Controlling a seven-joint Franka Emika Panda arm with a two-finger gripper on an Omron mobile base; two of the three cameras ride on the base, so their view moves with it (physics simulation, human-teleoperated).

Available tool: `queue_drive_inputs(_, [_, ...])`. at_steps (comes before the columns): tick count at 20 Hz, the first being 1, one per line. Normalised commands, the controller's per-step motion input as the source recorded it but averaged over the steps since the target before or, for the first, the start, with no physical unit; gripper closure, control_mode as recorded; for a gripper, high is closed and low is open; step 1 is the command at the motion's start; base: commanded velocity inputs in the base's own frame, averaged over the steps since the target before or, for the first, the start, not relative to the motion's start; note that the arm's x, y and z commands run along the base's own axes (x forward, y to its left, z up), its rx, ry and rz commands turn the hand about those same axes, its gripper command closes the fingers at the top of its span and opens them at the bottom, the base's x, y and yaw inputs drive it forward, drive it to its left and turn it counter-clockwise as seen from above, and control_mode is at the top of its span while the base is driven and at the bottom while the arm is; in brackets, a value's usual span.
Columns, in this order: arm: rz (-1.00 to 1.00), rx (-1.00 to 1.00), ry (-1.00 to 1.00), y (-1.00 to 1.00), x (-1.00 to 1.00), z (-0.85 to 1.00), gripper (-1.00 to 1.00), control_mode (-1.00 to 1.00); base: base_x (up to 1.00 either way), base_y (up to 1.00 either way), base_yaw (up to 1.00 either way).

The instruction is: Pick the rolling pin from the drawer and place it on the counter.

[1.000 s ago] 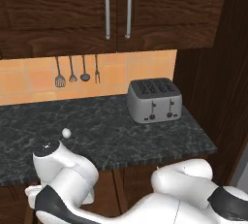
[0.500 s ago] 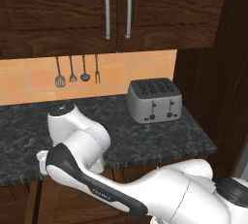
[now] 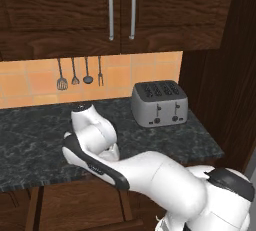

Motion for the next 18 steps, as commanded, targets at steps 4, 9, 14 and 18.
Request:
queue_drive_inputs(4, [0.00, -0.06, 0.00, -0.17, 1.00, -0.61, 1.00, -1.00, 0.00, 0.00, 0.00])
queue_drive_inputs(9, [0.00, 0.00, 0.02, -0.01, 1.00, -0.39, 1.00, -1.00, 0.00, 0.00, 0.00])
queue_drive_inputs(14, [0.00, -0.01, 0.00, 0.00, 0.91, -0.65, 1.00, -1.00, 0.00, 0.00, 0.00])
queue_drive_inputs(18, [0.00, -0.02, 0.00, -0.05, 0.65, -0.67, -1.00, -1.00, 0.00, 0.00, 0.00])
